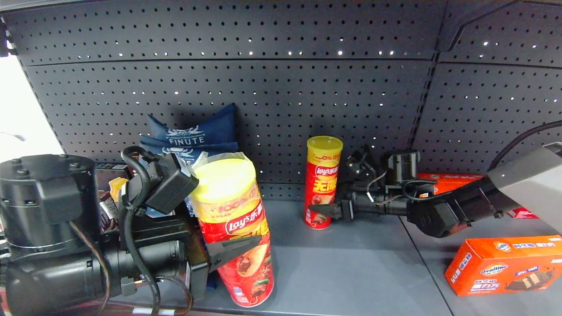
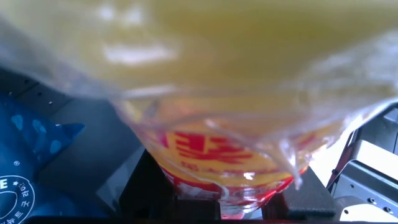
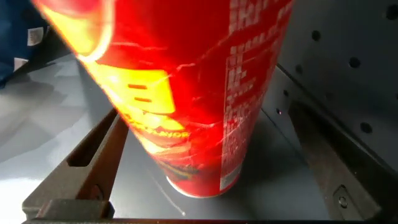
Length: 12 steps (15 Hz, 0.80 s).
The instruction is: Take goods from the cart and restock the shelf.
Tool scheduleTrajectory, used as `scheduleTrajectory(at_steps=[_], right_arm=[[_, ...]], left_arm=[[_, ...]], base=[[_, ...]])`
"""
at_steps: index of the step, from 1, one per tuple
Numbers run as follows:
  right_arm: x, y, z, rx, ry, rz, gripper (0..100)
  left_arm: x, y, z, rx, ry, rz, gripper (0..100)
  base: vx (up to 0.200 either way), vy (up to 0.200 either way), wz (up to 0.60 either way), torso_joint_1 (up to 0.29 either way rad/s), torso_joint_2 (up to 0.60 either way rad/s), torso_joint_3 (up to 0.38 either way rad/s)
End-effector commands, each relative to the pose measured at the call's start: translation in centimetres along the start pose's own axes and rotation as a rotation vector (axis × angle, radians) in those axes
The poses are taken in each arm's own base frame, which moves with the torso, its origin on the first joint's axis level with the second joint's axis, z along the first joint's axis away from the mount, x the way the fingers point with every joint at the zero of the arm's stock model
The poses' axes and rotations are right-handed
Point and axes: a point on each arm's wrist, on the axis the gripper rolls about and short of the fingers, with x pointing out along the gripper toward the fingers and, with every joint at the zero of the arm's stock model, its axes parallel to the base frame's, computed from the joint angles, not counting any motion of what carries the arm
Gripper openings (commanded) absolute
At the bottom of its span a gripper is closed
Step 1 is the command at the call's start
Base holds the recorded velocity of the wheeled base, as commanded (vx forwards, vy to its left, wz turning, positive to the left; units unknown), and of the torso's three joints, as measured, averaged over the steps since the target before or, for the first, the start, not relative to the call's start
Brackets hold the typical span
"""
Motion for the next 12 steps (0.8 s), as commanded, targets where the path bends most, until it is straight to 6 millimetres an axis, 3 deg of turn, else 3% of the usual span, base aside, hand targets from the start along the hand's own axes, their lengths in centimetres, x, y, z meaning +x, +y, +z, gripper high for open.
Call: scheduleTrajectory(at_steps=[1,4,8,12], right_arm=[[0.4,-0.1,-0.3,0.003,0.005,0.004,0],[1.0,0.4,0.1,-0.010,-0.013,0.044,0],[0.3,1.0,0.8,-0.019,-0.021,0.031,0],[-1.4,4.1,3.3,-0.053,-0.046,-0.017,0]], left_arm=[[0.0,0.0,0.0,0.000,0.000,0.000,0],[-0.2,0.1,-0.5,-0.009,0.011,0.009,0],[-0.3,0.0,-1.0,-0.014,0.024,0.010,0],[-0.4,0.1,-1.1,-0.016,0.024,0.016,0]], base=[[0.000,0.000,0.00,0.000,0.00,0.000],[0.000,0.000,0.00,0.000,0.00,0.000],[0.000,0.000,0.00,0.000,0.00,0.000],[0.000,0.000,0.00,0.000,0.00,0.000]])
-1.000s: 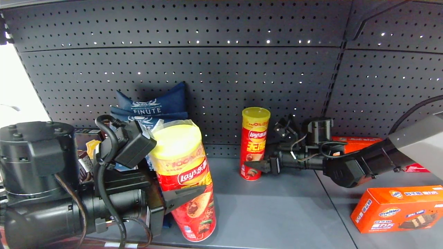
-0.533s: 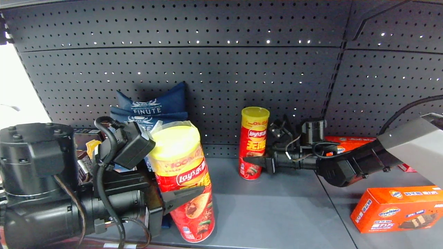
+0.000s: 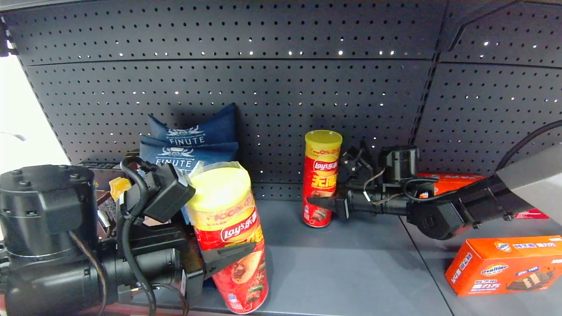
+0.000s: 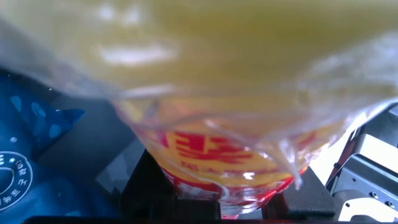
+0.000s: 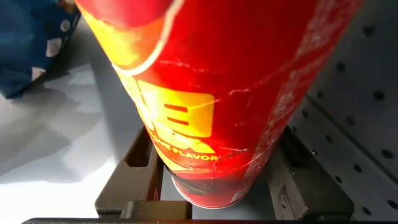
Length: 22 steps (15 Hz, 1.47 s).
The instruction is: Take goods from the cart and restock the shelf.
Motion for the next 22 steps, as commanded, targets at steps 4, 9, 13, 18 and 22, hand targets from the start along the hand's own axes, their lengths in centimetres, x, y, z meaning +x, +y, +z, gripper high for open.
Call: scheduleTrajectory(at_steps=[4,9,13,18,22], right_arm=[[-4.3,4.9,1.4,-0.016,0.001,-0.018,0],[-6.7,7.4,1.0,0.016,-0.021,-0.001,0],[-8.1,9.1,-1.3,0.027,-0.031,-0.024,0],[-9.2,12.4,-1.7,0.041,-0.032,0.026,0],[-9.5,13.1,-2.9,0.062,0.006,0.027,0]], left_arm=[[0.0,0.0,0.3,0.005,-0.013,0.003,0],[0.0,0.0,0.5,0.008,-0.018,0.001,0],[0.0,0.0,0.6,0.007,-0.019,0.007,0],[0.0,0.1,0.5,0.003,-0.012,0.014,0],[0.0,0.1,0.6,0.004,-0.014,0.026,0]], base=[[0.000,0.000,0.00,0.000,0.00,0.000],[0.000,0.000,0.00,0.000,0.00,0.000],[0.000,0.000,0.00,0.000,0.00,0.000],[0.000,0.000,0.00,0.000,0.00,0.000],[0.000,0.000,0.00,0.000,0.00,0.000]])
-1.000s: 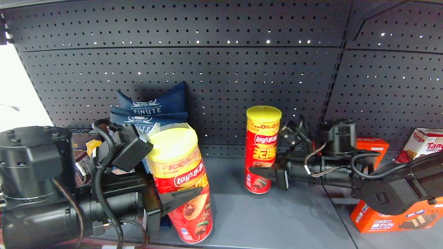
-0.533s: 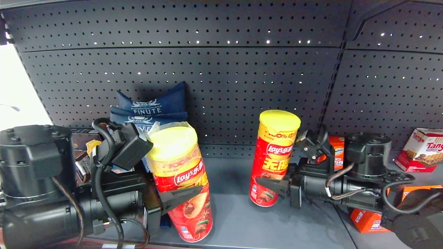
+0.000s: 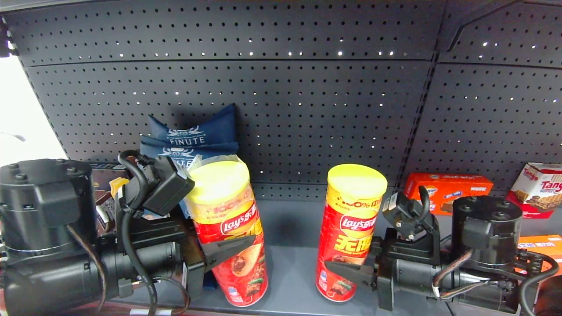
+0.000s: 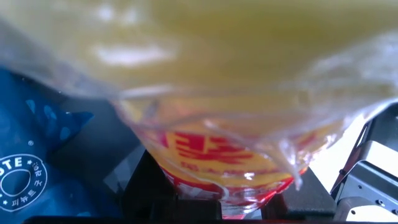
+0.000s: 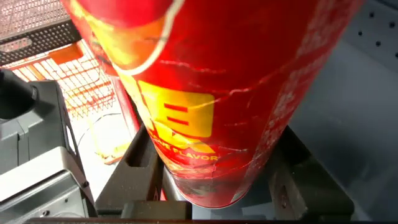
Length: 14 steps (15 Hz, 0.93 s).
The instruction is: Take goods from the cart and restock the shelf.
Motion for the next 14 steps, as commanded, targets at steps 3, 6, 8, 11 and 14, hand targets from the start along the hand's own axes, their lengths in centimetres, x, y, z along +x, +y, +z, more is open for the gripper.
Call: scheduleTrajectory(at_steps=[3,6,8,11,14], right_arm=[[0.1,0.1,-0.9,0.003,0.010,0.004,0],[0.6,-0.3,-1.5,0.010,0.024,-0.002,0],[0.9,-0.7,-1.8,0.013,0.027,-0.012,0],[1.3,-1.2,-2.2,0.016,0.026,-0.025,0],[1.5,-1.5,-2.3,0.018,0.027,-0.031,0]], left_arm=[[0.0,0.0,0.0,-0.001,0.000,0.010,0],[0.1,0.1,0.1,-0.001,0.000,0.013,0],[0.1,0.1,0.1,-0.001,-0.001,0.013,0],[0.1,0.1,0.1,0.000,0.002,0.013,0],[0.2,0.1,0.1,0.000,0.002,0.013,0]], base=[[0.000,0.000,0.00,0.000,0.00,0.000],[0.000,0.000,0.00,0.000,0.00,0.000],[0.000,0.000,0.00,0.000,0.00,0.000],[0.000,0.000,0.00,0.000,0.00,0.000],[0.000,0.000,0.00,0.000,0.00,0.000]])
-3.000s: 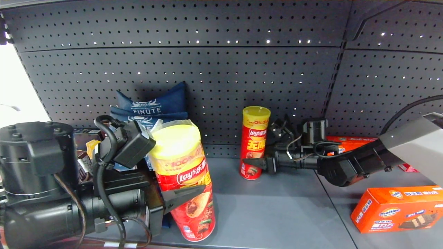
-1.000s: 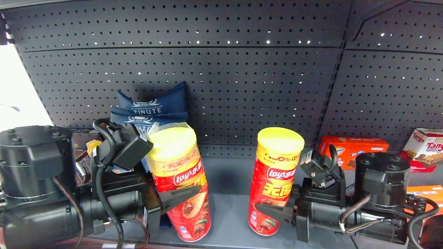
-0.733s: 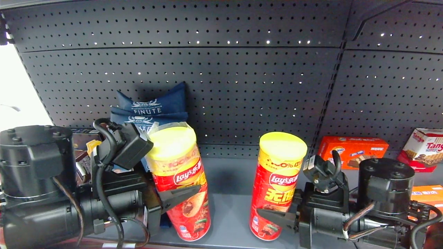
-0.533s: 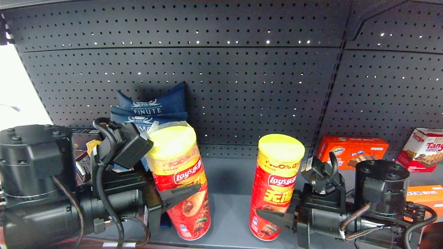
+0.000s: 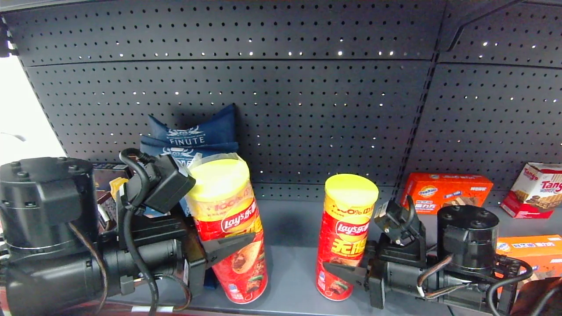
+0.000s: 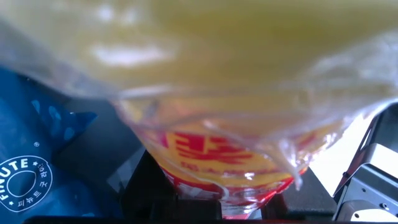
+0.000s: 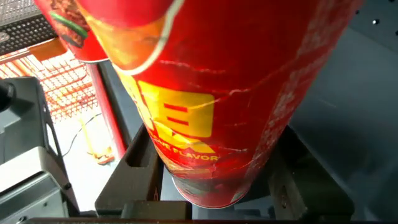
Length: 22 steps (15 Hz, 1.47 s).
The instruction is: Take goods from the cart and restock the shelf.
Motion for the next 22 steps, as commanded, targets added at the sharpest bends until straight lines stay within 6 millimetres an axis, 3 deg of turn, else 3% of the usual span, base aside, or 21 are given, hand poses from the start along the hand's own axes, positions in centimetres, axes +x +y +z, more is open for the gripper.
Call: scheduleTrajectory(at_steps=[1,2,3,10,17,22], right_arm=[[0.2,-0.1,-0.4,0.005,0.016,-0.002,0],[0.2,-0.1,-0.5,0.003,0.019,-0.002,0],[0.2,-0.1,-0.5,0.003,0.019,0.000,100],[-0.2,0.0,0.0,-0.010,-0.001,-0.008,100],[-4.1,1.5,2.7,-0.063,-0.125,-0.069,100],[-8.6,3.4,5.0,-0.090,-0.197,-0.069,100]], left_arm=[[0.1,0.0,0.0,-0.001,0.002,-0.001,0],[0.1,0.0,0.0,-0.001,0.002,-0.001,0],[0.1,0.0,-0.1,-0.001,0.004,-0.001,0],[0.0,0.0,-0.2,-0.002,0.007,-0.001,0],[-0.2,-0.1,-0.6,-0.007,0.017,-0.002,0],[-0.5,-0.2,-0.6,-0.005,0.011,0.000,0]], base=[[0.000,0.000,0.00,0.000,0.00,0.000],[0.000,0.000,0.00,0.000,0.00,0.000],[0.000,0.000,0.00,0.000,0.00,0.000],[0.000,0.000,0.00,0.000,0.00,0.000],[0.000,0.000,0.00,0.000,0.00,0.000],[0.000,0.000,0.00,0.000,0.00,0.000]])
